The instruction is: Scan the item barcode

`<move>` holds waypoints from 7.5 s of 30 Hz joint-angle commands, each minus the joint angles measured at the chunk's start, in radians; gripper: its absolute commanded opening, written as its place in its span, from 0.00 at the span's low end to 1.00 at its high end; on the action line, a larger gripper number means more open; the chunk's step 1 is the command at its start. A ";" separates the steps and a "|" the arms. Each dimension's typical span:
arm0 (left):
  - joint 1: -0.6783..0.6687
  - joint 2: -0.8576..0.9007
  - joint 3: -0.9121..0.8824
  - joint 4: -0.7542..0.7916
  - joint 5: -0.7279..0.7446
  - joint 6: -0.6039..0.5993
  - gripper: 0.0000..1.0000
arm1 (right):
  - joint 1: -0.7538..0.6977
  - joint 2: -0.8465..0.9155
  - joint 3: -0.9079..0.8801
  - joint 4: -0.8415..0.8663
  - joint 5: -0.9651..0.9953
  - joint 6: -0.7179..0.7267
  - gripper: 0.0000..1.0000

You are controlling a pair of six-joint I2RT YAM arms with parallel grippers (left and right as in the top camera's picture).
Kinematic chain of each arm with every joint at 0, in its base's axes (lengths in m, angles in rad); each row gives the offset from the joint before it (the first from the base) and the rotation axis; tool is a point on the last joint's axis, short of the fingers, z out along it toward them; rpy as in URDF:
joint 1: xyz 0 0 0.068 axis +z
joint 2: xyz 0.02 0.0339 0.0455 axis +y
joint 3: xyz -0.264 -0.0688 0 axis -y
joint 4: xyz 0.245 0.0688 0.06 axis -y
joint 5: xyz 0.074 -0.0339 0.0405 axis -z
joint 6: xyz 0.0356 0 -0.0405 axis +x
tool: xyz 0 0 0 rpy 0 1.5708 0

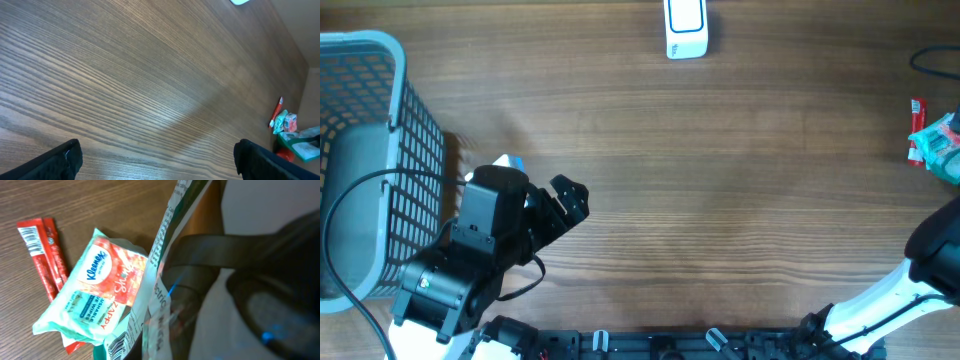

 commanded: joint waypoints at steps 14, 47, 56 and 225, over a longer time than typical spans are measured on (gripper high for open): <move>0.003 -0.001 0.000 0.002 -0.017 0.013 1.00 | -0.034 0.023 0.002 -0.052 -0.073 0.114 0.91; 0.003 -0.001 0.000 0.002 -0.017 0.013 1.00 | 0.586 -1.046 0.010 -0.477 -0.624 0.406 1.00; 0.003 -0.001 0.000 0.002 -0.017 0.013 1.00 | 0.594 -1.042 -0.007 -0.587 -0.586 0.481 1.00; 0.383 -0.853 -1.028 1.008 -0.058 0.813 1.00 | 0.657 -1.978 -1.640 0.689 -0.442 0.263 1.00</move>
